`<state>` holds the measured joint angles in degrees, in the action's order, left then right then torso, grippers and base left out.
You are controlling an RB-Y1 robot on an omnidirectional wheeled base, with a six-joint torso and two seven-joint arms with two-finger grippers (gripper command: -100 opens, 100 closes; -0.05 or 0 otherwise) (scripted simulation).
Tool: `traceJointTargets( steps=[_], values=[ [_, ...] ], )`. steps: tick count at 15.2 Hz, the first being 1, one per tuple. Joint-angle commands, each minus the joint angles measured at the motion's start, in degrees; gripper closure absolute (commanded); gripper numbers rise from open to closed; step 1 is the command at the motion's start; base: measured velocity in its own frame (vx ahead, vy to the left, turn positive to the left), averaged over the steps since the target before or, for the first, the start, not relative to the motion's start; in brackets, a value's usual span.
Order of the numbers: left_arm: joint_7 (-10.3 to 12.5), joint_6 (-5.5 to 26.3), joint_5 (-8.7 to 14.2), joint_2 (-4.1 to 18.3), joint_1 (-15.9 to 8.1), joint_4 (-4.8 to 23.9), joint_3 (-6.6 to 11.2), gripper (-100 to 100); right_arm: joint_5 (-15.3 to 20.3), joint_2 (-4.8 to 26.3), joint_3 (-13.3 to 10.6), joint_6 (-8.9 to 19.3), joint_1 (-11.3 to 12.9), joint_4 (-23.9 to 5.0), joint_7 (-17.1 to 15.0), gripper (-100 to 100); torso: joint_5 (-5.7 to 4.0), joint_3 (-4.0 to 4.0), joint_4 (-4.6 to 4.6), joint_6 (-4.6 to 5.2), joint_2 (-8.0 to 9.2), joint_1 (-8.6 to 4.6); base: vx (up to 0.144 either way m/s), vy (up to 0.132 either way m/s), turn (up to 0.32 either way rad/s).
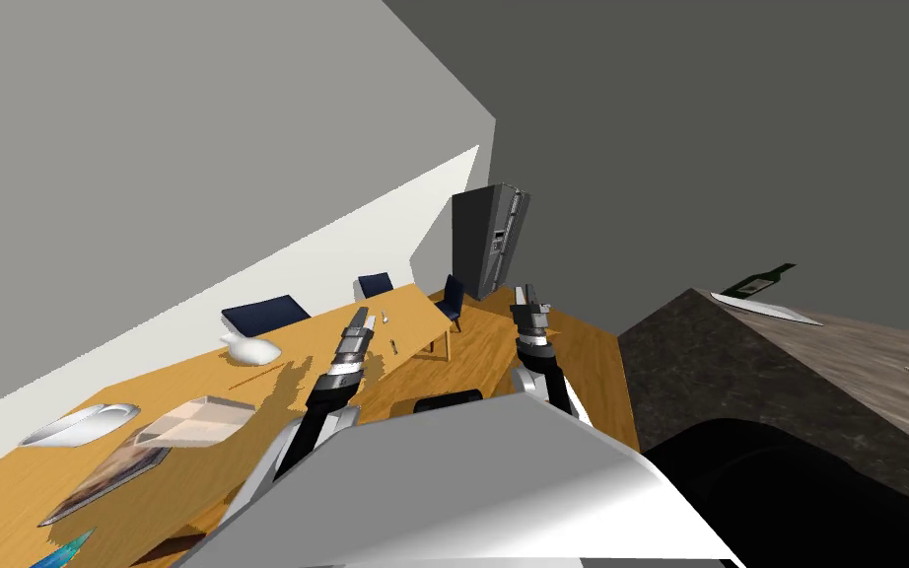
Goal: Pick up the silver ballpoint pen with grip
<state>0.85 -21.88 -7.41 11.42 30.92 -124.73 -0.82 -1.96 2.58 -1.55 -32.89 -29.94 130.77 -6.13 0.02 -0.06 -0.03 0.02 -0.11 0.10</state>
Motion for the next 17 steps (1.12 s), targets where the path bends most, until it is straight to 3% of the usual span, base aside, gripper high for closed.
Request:
traceJointTargets(
  steps=[1,7,15,17],
  values=[
    [-0.3,2.5,-0.2,0.6,-0.3,0.8,-0.24,-100,0.0,0.0,0.0,0.0,0.0,0.0,0.0,0,0.0,0.0,0.0,0.0,0.0,0.0,0.018,0.023,-0.132],
    [-1.1,9.0,-0.5,3.0,-0.7,4.0,-0.56,-100,0.0,0.0,0.0,0.0,0.0,0.0,0.0,0,0.0,-0.01,0.0,-0.01,-0.01,-0.02,0.023,0.02,-0.147],
    [-1.7,16.2,-0.7,4.3,-1.0,6.3,-0.8,-100,0.0,0.0,0.0,0.0,0.0,0.0,0.0,0,0.0,0.0,0.0,0.0,0.0,-0.01,0.018,0.02,-0.116],
    [-2.0,19.2,-0.8,5.0,-1.1,7.5,-0.93,-100,0.0,0.0,0.0,0.0,0.0,0.0,0.0,0,-0.01,0.0,0.0,0.0,0.0,-0.03,0.021,0.02,-0.179]
  ],
)
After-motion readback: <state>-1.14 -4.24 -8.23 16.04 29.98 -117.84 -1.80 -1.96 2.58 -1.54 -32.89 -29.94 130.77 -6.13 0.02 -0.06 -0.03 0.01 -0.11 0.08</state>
